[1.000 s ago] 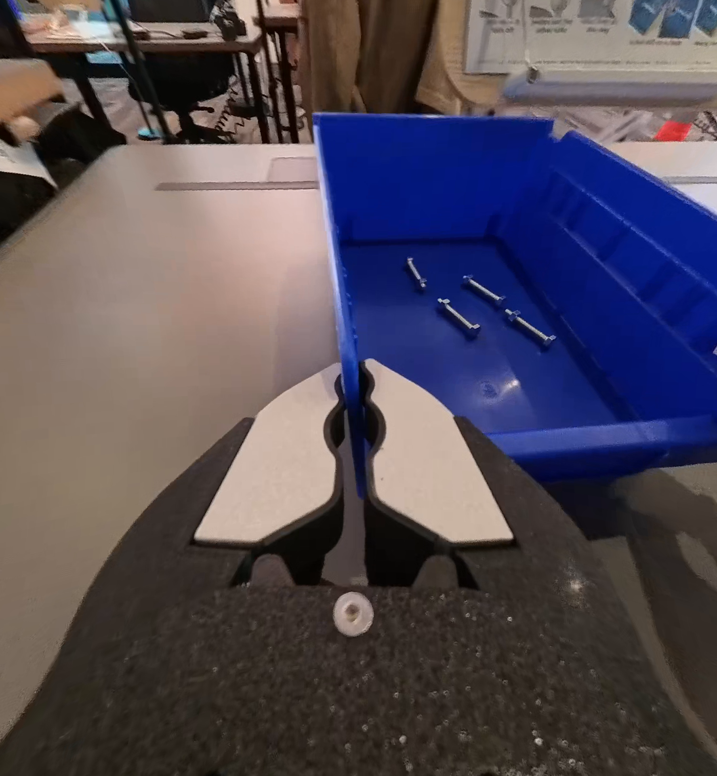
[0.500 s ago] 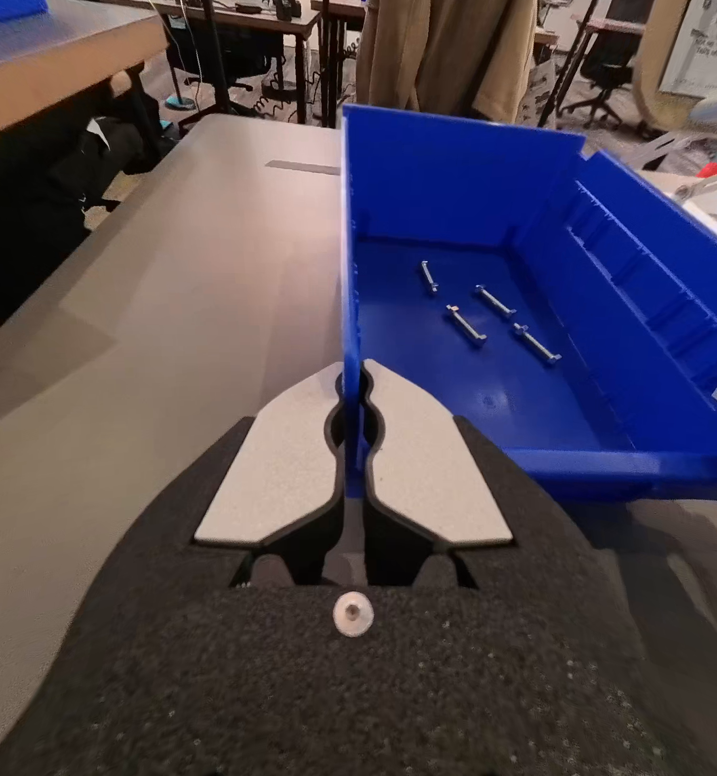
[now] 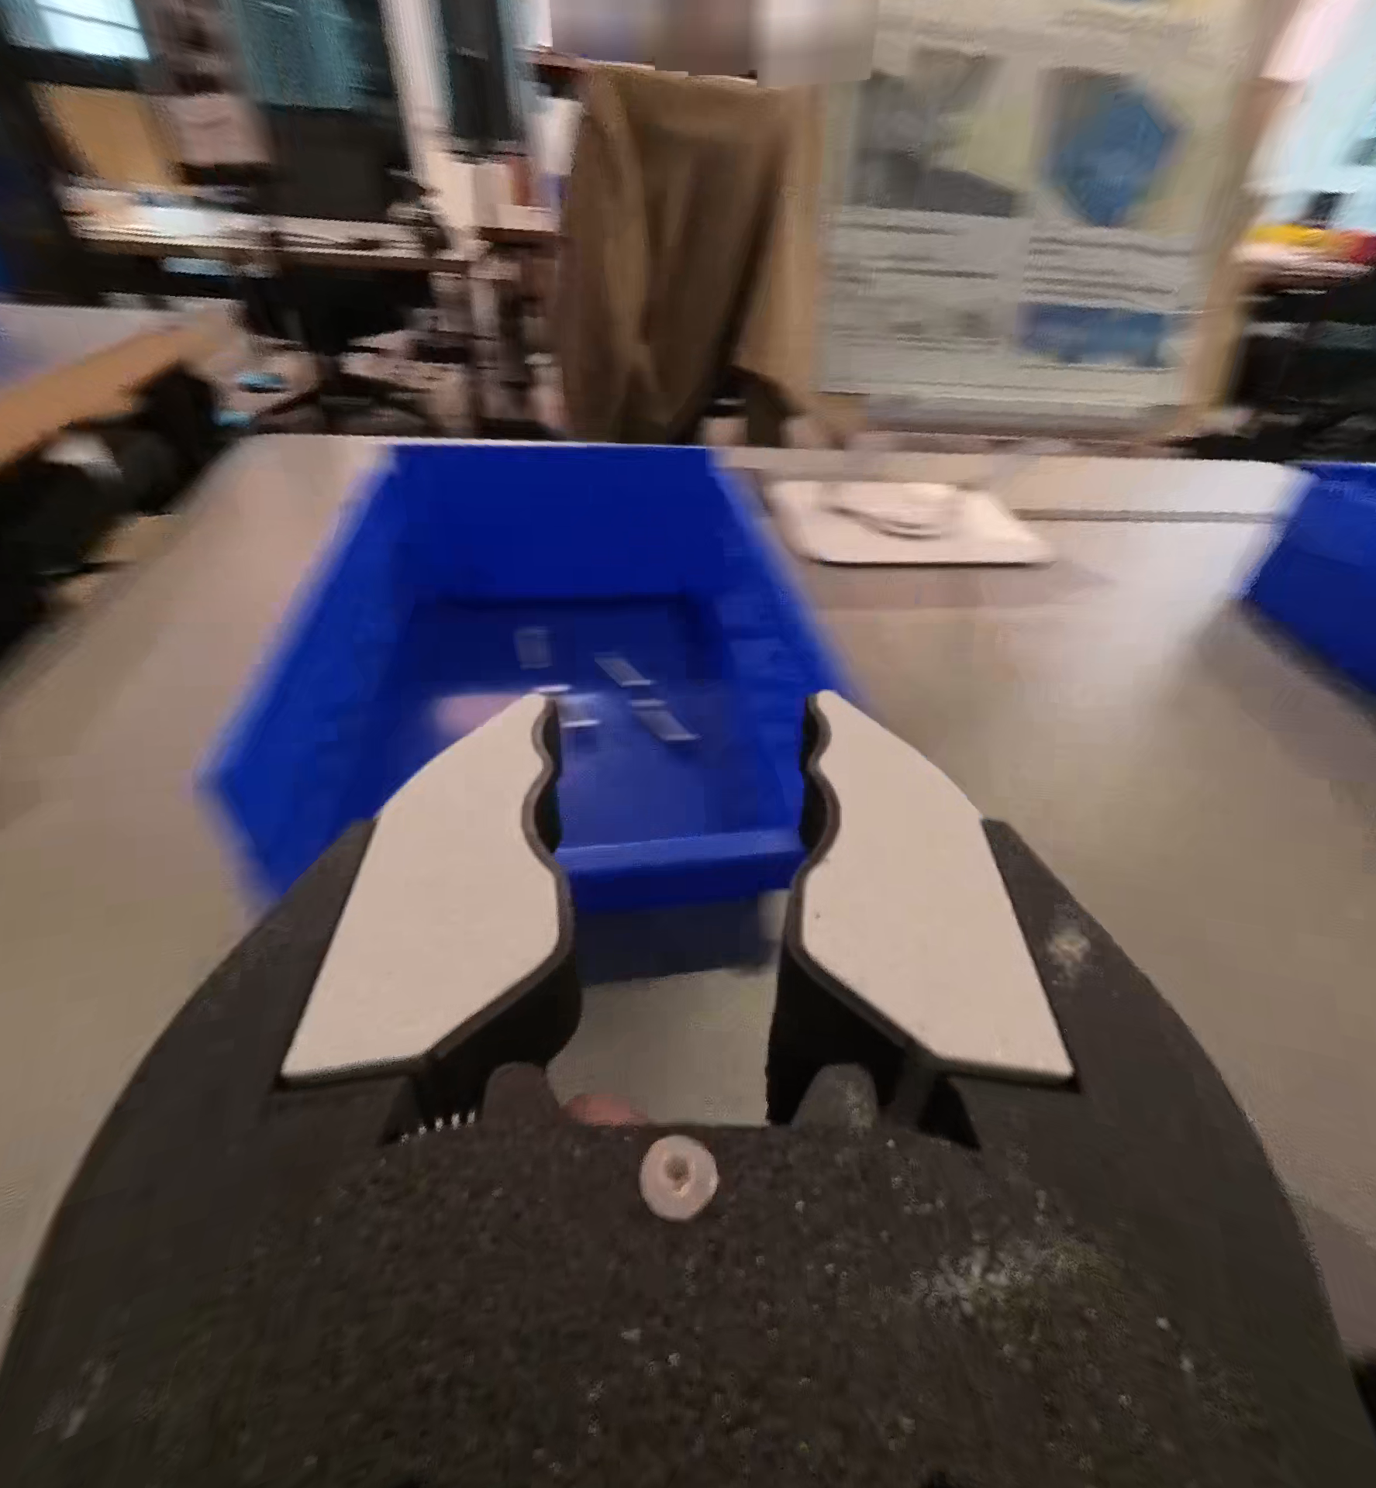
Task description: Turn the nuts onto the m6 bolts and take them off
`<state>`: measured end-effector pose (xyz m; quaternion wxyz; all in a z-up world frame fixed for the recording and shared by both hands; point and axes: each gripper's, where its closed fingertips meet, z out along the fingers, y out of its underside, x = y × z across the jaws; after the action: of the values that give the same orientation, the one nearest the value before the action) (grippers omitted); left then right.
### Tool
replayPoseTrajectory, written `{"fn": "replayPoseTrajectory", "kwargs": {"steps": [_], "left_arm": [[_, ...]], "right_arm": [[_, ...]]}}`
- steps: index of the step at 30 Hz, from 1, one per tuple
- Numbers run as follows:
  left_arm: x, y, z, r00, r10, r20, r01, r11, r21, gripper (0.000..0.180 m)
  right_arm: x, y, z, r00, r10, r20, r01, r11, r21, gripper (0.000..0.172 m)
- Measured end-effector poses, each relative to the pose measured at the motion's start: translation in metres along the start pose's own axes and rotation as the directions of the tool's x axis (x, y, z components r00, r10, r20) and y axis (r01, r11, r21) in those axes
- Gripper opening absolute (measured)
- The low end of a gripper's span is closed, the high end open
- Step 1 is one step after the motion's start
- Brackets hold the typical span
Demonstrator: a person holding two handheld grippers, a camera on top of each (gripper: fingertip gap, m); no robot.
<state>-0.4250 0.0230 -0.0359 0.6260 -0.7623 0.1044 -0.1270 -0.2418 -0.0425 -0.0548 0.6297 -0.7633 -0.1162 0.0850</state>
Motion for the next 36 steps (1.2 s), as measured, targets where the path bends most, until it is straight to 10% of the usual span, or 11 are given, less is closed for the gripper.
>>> {"fn": "replayPoseTrajectory", "kwargs": {"steps": [8, 14, 36], "left_arm": [[0.33, 0.044, 0.054, 0.848, 0.085, -0.523, -0.148, 0.986, -0.081, 0.047], [0.472, 0.088, 0.112, 0.77, -0.04, -0.637, -0.157, 0.956, -0.249, 0.053], [0.531, 0.098, 0.118, 0.737, -0.056, -0.674, -0.172, 0.948, -0.267, 0.062]], "right_arm": [[0.326, 0.016, -0.161, 0.814, 0.063, -0.578, -0.061, 0.998, 0.022, 0.039], [0.473, 0.087, -0.207, 0.752, 0.336, -0.567, -0.352, 0.932, 0.086, 0.038], [0.503, 0.115, -0.162, 0.861, 0.136, -0.49, -0.248, 0.954, -0.17, 0.007]]}}
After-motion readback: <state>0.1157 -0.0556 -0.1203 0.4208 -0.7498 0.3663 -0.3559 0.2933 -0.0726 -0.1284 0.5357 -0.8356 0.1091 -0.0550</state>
